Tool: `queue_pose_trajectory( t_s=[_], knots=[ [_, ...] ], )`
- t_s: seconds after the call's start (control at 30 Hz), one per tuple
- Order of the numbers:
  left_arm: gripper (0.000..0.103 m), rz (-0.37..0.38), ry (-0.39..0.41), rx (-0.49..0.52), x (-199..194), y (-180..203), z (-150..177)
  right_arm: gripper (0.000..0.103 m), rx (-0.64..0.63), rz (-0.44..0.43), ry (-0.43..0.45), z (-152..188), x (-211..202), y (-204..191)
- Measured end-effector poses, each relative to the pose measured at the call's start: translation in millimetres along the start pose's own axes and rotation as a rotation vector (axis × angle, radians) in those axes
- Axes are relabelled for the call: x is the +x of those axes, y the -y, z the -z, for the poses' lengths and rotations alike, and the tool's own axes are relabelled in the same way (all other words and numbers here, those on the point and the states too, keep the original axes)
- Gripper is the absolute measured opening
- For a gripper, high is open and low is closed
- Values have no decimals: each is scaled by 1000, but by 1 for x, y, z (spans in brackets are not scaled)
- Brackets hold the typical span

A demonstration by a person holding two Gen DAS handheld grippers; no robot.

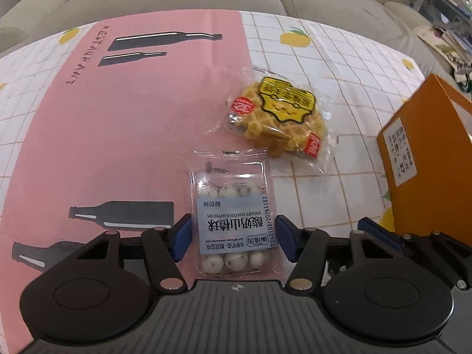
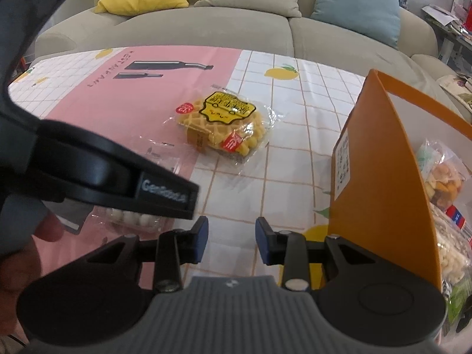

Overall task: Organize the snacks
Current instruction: 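Grasp the yogurt-ball pack with the left gripper while the right gripper grasps the waffle cake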

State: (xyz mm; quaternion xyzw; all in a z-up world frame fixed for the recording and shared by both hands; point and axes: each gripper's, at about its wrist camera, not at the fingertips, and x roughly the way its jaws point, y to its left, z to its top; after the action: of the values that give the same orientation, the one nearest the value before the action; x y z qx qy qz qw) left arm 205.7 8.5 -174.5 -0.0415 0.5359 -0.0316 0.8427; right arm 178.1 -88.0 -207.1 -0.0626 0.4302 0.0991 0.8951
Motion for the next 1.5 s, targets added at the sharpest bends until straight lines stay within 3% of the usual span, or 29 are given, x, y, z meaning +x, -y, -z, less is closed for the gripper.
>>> queue_pose_trajectory(
  t_s=[0.23, 0.47, 0.53, 0.6, 0.63, 0.7, 0.97, 1.2, 1.33, 1.4, 1.5],
  knots=[
    [66, -24, 9, -85, -5, -35, -2, 34, -64, 36, 65, -16, 10, -7],
    [66, -24, 3, -92, -6, -48, -1, 33, -173, 63, 94, -38, 36, -22],
    [66, -25, 4, -84, -6, -47, 0, 25, -194, 77, 87, -39, 42, -24],
    [66, -23, 2, -79, -7, -46, 1, 9, -215, 84, 90, -38, 44, -25],
    [66, -18, 1, -79, -8, -45, 3, 8, -219, 82, 88, -38, 44, -26],
    [66, -7, -3, -82, -10, -46, 5, 0, -223, 86, 89, -36, 41, -26],
    [66, -3, -42, -95, -23, -52, 23, 0, -187, 71, 13, -6, 0, -44],
    [66, 13, -68, -88, -35, -55, 43, 0, -166, -42, -50, 20, -38, -76],
    [66, 33, -61, -82, -39, -61, 49, 6, -185, -67, -21, 25, -50, -80],
    [66, 28, -57, -83, -40, -65, 49, 29, -196, -63, 10, 25, -58, -78],
    [66, 21, -53, -80, -40, -68, 48, 55, -175, -78, 70, 22, -68, -68]
  ],
)
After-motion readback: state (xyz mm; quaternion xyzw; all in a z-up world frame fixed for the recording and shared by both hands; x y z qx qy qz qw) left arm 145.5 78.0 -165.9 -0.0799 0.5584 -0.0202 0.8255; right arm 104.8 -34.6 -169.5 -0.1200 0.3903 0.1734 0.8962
